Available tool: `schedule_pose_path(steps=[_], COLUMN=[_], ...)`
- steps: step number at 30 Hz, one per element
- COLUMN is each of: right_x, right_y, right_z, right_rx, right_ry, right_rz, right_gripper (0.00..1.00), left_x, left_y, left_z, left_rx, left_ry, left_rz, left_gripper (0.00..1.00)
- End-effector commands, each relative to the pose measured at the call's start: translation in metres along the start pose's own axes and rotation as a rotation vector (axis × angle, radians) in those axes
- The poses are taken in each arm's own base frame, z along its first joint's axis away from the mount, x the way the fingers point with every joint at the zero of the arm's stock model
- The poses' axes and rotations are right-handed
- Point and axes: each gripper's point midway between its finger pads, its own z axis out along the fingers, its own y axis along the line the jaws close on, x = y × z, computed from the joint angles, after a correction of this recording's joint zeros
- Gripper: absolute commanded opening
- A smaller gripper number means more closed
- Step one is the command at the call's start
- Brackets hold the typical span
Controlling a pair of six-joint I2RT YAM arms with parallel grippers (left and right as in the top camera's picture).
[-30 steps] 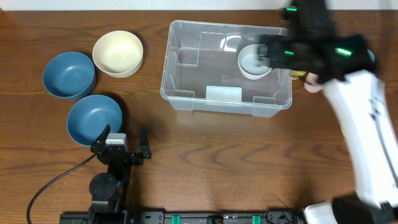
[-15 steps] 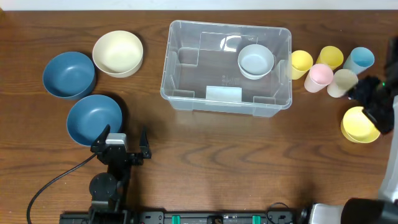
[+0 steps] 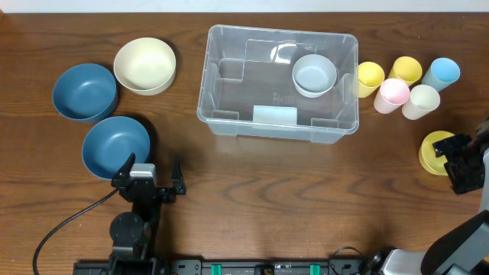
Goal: Pack container
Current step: 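Release the grey bowl and move the right gripper to the yellow bowl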
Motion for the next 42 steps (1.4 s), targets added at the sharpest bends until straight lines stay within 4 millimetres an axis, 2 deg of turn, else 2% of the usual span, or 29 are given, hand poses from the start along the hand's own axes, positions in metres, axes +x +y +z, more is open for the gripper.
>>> schedule_pose_path(steps=[1, 8, 12, 26, 31, 32, 35, 39, 42], right_x=[-0.003, -0.027, -0.032, -0.021, -0.014, -0.012, -0.008, 0.002, 0.014], right_y=[-0.002, 0.011, 0.014, 0.004, 0.000, -0.001, 0.000, 0.001, 0.007], right_z=[0.008, 0.011, 0.017, 0.077, 0.095, 0.098, 0.099, 0.098, 0.096], right_rx=[-0.020, -0.074, -0.069, 0.066, 0.108, 0.116, 0.122, 0.137, 0.136], right_ry=[-0.007, -0.108, -0.119, 0.006, 0.049, 0.059, 0.073, 0.096, 0.122], right_rz=[0.036, 0.040, 0.041, 0.026, 0.020, 0.015, -0.037, -0.093, -0.134], right_gripper=[0.78, 0.75, 0.75, 0.69, 0.44, 0.34, 0.11, 0.01, 0.01], left_x=[0.017, 0.017, 0.017, 0.017, 0.017, 0.017, 0.017, 0.017, 0.017], left_y=[0.004, 0.004, 0.004, 0.004, 0.004, 0.004, 0.004, 0.004, 0.004], left_z=[0.001, 0.001, 0.001, 0.001, 0.001, 0.001, 0.001, 0.001, 0.001], left_rx=[-0.018, -0.018, -0.018, -0.018, -0.018, -0.018, -0.018, -0.017, -0.018], left_ry=[0.049, 0.050, 0.049, 0.049, 0.050, 0.049, 0.049, 0.049, 0.049], left_rz=[0.015, 0.015, 0.015, 0.015, 0.015, 0.015, 0.015, 0.015, 0.015], left_gripper=[0.98, 0.98, 0.98, 0.98, 0.98, 0.98, 0.98, 0.98, 0.98])
